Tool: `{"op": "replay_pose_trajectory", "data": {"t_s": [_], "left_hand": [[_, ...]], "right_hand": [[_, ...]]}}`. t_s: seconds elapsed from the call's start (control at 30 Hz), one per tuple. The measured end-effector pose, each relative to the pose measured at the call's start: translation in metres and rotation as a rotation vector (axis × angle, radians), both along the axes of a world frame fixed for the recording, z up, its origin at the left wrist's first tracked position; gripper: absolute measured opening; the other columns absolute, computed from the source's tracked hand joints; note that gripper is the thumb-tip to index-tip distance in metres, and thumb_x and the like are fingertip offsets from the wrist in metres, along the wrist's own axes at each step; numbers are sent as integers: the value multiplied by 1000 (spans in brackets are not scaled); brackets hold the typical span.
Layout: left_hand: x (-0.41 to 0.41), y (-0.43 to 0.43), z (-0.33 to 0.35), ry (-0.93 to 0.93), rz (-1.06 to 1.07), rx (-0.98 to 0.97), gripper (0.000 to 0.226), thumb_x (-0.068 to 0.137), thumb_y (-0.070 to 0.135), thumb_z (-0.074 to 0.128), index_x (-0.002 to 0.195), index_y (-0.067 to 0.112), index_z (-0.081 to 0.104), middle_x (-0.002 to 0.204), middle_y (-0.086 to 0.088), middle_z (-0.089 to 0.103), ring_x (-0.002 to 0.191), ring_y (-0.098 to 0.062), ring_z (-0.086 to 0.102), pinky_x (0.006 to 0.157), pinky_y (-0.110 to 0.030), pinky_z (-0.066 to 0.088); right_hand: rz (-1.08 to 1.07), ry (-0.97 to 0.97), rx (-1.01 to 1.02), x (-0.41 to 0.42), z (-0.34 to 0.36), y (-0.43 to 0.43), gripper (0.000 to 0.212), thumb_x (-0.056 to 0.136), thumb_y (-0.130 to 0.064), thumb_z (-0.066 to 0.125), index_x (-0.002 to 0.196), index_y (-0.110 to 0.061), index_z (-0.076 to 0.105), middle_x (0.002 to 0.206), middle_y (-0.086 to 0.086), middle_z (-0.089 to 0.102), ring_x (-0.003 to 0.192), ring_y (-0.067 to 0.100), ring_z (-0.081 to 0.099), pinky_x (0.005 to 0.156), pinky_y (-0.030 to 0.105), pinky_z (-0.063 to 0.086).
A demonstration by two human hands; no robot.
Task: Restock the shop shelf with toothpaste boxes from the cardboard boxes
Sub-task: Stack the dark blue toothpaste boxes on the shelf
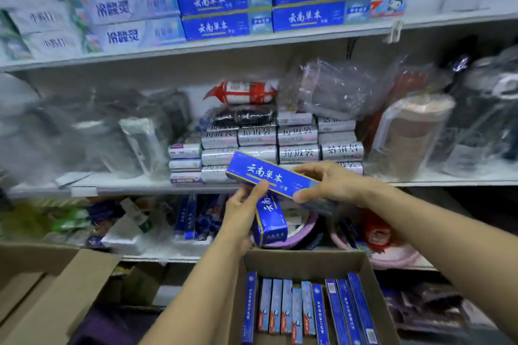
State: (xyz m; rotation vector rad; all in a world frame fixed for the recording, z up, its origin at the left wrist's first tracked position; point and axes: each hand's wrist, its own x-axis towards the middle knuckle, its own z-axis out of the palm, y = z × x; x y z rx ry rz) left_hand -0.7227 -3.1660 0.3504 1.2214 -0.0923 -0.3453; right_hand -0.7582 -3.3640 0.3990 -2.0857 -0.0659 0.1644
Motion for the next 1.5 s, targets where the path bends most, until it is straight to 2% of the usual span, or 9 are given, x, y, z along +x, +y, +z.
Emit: {"op": "replay_pose_trajectory", "data": {"t_s": [0.17,0.4,0.57,0.7,0.8,0.93,1.23,1.37,1.5], "left_hand": [[8,14,38,-43,60,-66,17,87,20,67,103,13,64,92,-6,73,76,-17,68,69,-29,54],[13,27,92,-151,103,-105,25,85,21,70,109,15,65,101,-7,72,83,-18,68,71,-31,55],[24,33,139,-265,174,-143,18,88,26,66,105,18,65,96,-4,73,77,-15,69,64,-27,56],[49,40,179,-284,219,-173,14,97,23,52,101,18,64,94,-11,71,80,-25,67,71,-34,52],[73,47,206,-253,291,-216,21,97,17,48,107,23,66,83,-3,71,69,-19,66,69,-33,51],[105,55,238,-246,315,-249,25,96,21,54,119,18,64,79,-2,67,63,-14,64,64,-29,53],[172,54,271,-411,362,-160,37,97,13,39,125,29,56,114,-7,64,81,-22,63,69,-35,50],[199,44,267,-470,393,-111,41,97,8,38,123,36,50,128,-7,61,109,-29,63,91,-44,50],[213,36,259,-472,373,-136,43,99,9,41,136,29,49,122,-5,64,97,-22,64,96,-48,50]], "right_hand": [[-20,-257,-374,4,37,18,46,66,-35,78,102,-31,49,98,-8,64,81,14,64,75,34,54],[-8,-443,-405,18,96,26,50,70,-36,79,110,-40,50,104,-19,64,89,12,64,86,39,52],[27,-536,-377,27,148,23,49,75,-26,79,114,-36,52,110,-19,63,91,0,63,80,18,52],[-29,-645,-411,43,190,19,53,71,-29,80,116,-36,54,110,-16,64,93,20,65,87,41,53],[-89,-708,-513,59,221,16,54,73,-32,79,120,-33,53,114,-18,60,99,14,61,94,40,48],[-190,-750,-588,83,259,11,49,73,-36,77,115,-36,52,107,-16,61,91,16,60,89,39,49],[-345,-774,-777,173,332,-7,52,73,-37,77,118,-36,52,105,-11,61,90,17,58,81,34,46],[-339,-727,-852,217,345,-9,48,72,-35,78,114,-36,54,108,-8,63,92,18,58,82,36,48],[-316,-674,-902,255,348,-5,50,74,-34,78,117,-34,53,111,-5,62,95,18,58,81,35,48]]}}
